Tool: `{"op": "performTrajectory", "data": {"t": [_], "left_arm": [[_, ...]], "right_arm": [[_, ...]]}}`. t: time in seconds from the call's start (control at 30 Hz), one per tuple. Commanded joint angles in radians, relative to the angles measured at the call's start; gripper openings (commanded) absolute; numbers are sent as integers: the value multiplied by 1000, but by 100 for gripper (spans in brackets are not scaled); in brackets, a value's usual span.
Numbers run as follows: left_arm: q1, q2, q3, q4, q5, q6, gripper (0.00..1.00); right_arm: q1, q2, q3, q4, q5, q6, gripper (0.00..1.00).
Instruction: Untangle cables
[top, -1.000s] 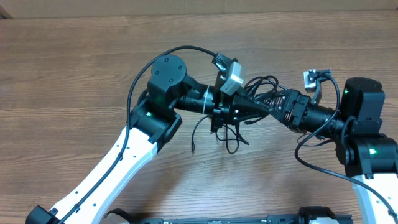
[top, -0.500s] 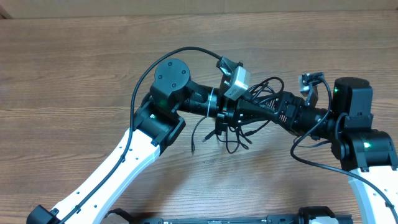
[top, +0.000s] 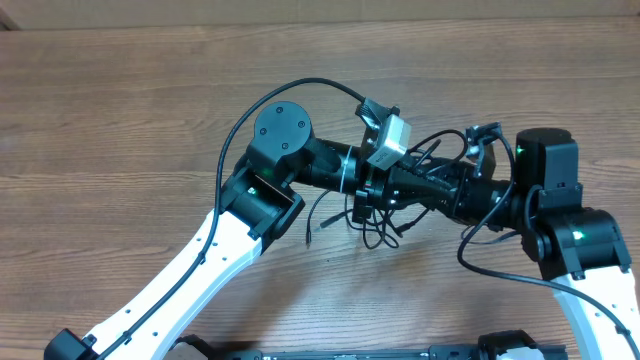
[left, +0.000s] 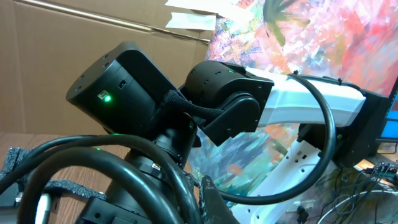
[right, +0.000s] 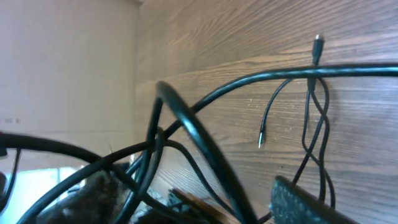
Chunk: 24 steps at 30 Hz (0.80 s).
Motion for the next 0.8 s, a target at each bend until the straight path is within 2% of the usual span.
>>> {"op": "performTrajectory", "data": {"t": [0.0, 0.07, 0.1, 0.13, 0.2, 0.4, 0.5, 0.77], "left_arm": [[-3, -28, 16, 11, -14, 16, 4], [-3, -28, 16, 10, -14, 16, 4], [-3, -28, 16, 8, -15, 16, 4], [-3, -28, 16, 8, -16, 17, 4], [-3, -28, 16, 8, -21, 21, 4], [-2, -28, 16, 7, -26, 29, 4], [-3, -28, 16, 8, -27, 31, 4], [-3, -28, 15, 4, -49, 31, 4]], "right_arm": [[15, 0, 17, 0, -9, -4, 52], [18, 0, 17, 0, -10, -3, 31], [18, 0, 17, 0, -10, -1, 26], [18, 0, 17, 0, -10, -1, 14], [18, 0, 17, 0, -10, -1, 4], [18, 0, 17, -1, -10, -1, 4], [18, 0, 17, -6, -11, 0, 18], [18, 0, 17, -11, -56, 7, 23]]}}
